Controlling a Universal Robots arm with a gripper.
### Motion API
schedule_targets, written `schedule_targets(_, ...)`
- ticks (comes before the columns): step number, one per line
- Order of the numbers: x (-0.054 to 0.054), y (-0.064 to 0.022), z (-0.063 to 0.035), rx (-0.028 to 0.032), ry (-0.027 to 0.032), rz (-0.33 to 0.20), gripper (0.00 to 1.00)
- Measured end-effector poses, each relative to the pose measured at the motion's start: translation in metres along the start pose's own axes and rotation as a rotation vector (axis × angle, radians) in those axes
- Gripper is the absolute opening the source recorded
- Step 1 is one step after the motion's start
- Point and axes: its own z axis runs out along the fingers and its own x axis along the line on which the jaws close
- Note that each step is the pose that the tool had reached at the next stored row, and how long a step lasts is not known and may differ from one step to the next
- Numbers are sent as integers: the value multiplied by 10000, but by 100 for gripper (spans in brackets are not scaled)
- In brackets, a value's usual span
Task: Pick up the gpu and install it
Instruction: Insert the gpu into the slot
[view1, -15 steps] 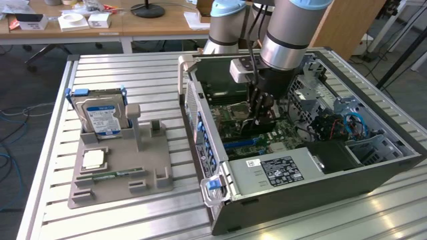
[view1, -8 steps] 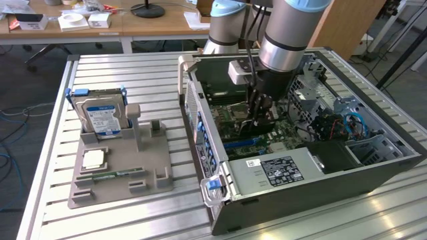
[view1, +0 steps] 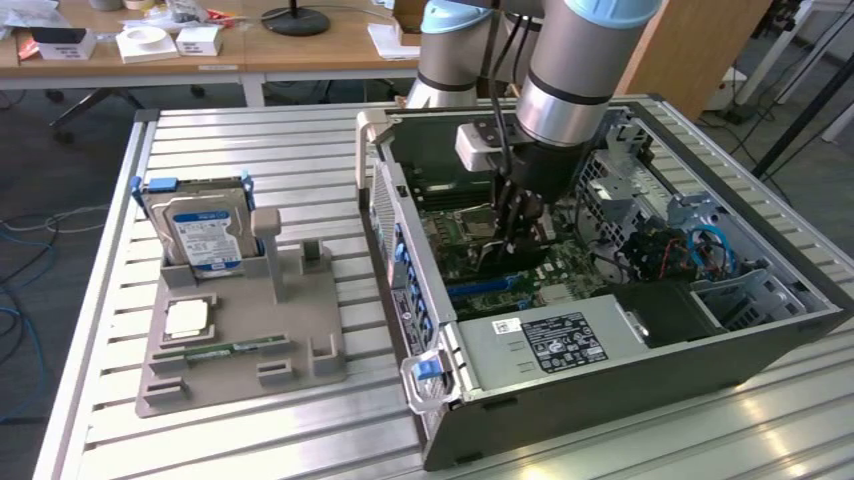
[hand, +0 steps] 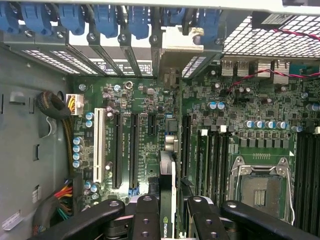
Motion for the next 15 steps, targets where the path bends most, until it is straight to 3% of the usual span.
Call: schedule_targets(15, 0, 11, 42, 1, 0, 0, 26)
